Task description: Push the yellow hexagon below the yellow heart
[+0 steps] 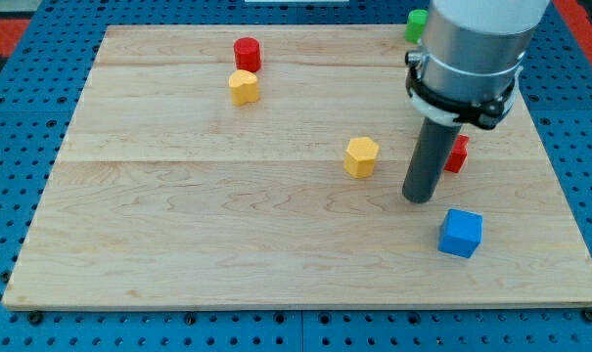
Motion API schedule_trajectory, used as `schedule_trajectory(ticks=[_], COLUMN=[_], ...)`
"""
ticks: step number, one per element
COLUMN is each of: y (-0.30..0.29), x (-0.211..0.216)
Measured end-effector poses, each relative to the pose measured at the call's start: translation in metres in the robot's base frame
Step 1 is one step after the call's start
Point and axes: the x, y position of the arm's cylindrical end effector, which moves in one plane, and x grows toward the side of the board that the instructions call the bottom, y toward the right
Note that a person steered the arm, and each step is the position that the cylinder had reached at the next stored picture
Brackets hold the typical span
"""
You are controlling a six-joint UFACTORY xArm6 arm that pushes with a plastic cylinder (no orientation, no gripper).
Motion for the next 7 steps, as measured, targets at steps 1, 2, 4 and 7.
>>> schedule_trajectory(ticks=[1,2,4,7], y=[-0.071,-0.134,-0.080,-0.142], x=[-0.042,-0.086,-0.109,-0.113])
